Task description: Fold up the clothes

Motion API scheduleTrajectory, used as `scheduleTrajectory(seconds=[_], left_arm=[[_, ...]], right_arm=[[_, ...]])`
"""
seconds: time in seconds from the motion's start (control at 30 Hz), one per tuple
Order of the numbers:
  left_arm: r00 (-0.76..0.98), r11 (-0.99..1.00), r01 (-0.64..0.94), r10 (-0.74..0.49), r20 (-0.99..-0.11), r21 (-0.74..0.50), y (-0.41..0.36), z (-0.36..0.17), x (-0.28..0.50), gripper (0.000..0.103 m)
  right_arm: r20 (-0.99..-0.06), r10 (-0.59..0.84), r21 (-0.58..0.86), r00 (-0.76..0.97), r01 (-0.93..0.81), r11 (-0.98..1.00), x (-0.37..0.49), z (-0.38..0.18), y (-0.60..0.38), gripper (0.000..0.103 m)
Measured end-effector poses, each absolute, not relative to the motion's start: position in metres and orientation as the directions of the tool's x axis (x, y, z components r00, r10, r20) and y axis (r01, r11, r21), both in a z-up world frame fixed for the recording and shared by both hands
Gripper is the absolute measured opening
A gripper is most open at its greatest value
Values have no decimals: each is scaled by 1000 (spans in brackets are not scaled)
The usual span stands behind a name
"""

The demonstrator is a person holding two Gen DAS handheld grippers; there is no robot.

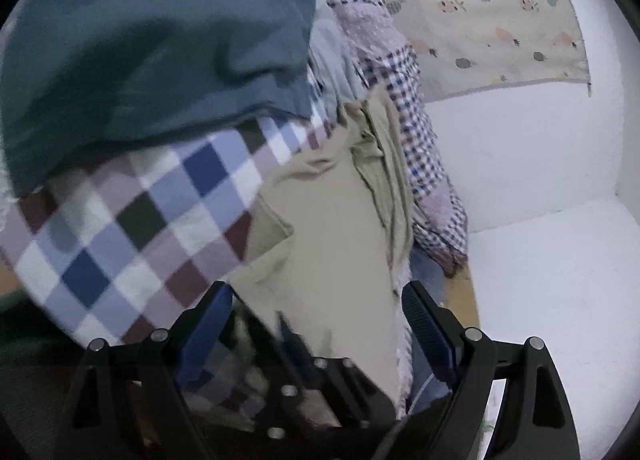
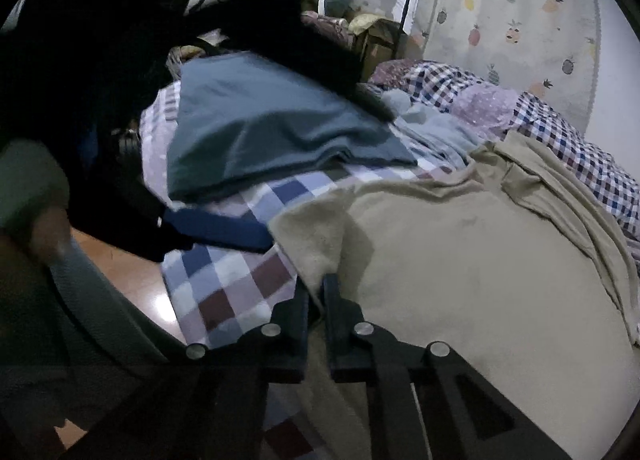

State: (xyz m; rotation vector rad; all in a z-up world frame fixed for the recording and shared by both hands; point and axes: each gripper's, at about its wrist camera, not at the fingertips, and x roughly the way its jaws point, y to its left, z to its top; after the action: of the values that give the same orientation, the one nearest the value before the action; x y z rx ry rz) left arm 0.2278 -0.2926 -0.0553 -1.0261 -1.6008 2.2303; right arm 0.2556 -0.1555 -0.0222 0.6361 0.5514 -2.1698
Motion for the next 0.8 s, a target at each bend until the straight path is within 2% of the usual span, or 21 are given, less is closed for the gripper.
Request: scheduleTrajectory(seconds=[0.13, 0.47, 0.5, 0.53, 0.6, 0.63, 0.7, 0.8], left_arm=[[-741, -411, 276, 485, -465, -869, -295, -59, 236, 89], [-706, -440, 264, 518, -483, -858, -276, -70, 218, 89], [-708, -442, 266, 513, -485, -856, -277, -69, 217, 87], [-711, -444, 269, 507, -487, -855, -278, -69, 217, 83], [-718, -445, 275, 495, -490, -853, -280, -68, 218, 64], [-720, -442, 276, 493, -488, -854, -281, -68, 219, 58], [-724, -435, 277, 492, -484, -856, -282, -68, 221, 33], [-748, -436, 271, 466, -473, -858, -287, -63, 227, 10]], right_arm=[[-583, -614, -123, -532, 805, -581, 259, -8, -152, 3], [-562, -663, -61, -494, 824, -563, 264, 6, -152, 3], [-561, -664, -57, -494, 824, -564, 263, 6, -151, 3], [-560, -665, -52, -493, 823, -566, 263, 7, -150, 3], [-559, -668, -49, -492, 823, -565, 264, 6, -149, 3], [-559, -667, -52, -492, 824, -564, 265, 5, -149, 3], [-562, -661, -66, -497, 824, -563, 266, 3, -149, 4], [-562, -641, -109, -523, 815, -570, 271, -1, -149, 7]])
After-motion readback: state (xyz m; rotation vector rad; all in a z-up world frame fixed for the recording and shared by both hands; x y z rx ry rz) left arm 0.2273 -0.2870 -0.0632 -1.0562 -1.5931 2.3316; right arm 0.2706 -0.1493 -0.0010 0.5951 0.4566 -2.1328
